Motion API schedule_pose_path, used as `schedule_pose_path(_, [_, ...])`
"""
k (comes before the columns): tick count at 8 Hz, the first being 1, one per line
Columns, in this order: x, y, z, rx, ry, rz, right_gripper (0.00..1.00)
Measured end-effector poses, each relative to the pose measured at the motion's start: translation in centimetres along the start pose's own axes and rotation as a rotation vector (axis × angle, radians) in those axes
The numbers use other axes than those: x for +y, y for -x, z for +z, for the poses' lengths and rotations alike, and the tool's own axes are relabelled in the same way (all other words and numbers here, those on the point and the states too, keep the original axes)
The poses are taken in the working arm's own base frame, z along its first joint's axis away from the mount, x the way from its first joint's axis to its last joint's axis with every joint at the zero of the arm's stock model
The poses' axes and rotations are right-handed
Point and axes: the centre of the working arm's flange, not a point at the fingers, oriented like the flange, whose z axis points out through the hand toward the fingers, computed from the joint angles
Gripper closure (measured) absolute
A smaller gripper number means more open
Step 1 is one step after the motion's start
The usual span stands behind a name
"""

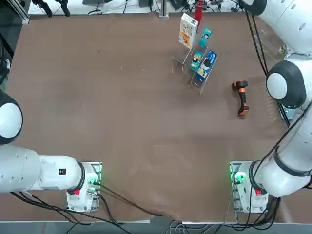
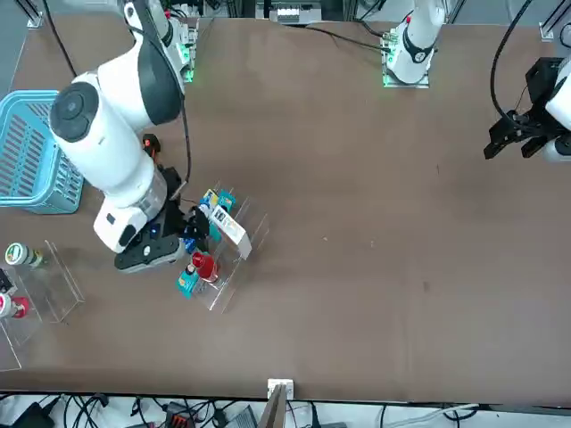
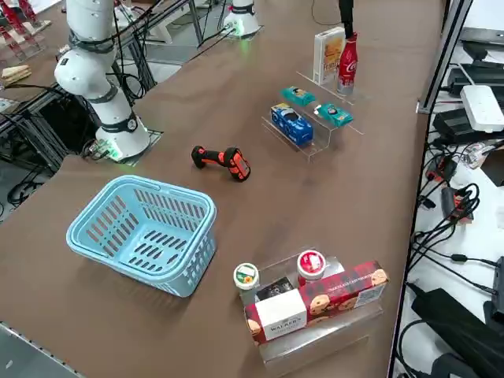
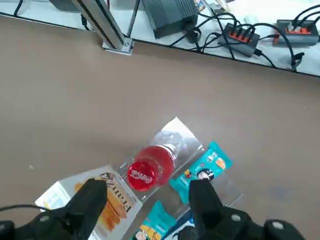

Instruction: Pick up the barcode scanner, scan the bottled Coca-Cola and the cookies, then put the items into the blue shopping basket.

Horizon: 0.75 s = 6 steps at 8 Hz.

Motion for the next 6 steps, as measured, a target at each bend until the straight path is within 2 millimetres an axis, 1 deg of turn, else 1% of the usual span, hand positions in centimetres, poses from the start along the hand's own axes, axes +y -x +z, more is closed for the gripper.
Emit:
schedule_pose_path(2, [-0.5, -0.1, 1.3, 0.0, -0.002, -0.006, 0.0])
schedule_pose_path(4, [-0.4, -0.4, 2.6, 0.007, -0.003, -0.005, 0.01])
schedule_pose_path(5, [-0.4, -0.4, 2.9, 0.007, -0.003, -0.004, 0.03])
schedule_pose_path(6, [-0.4, -0.4, 3.1, 0.006, -0.003, -0.004, 0.08])
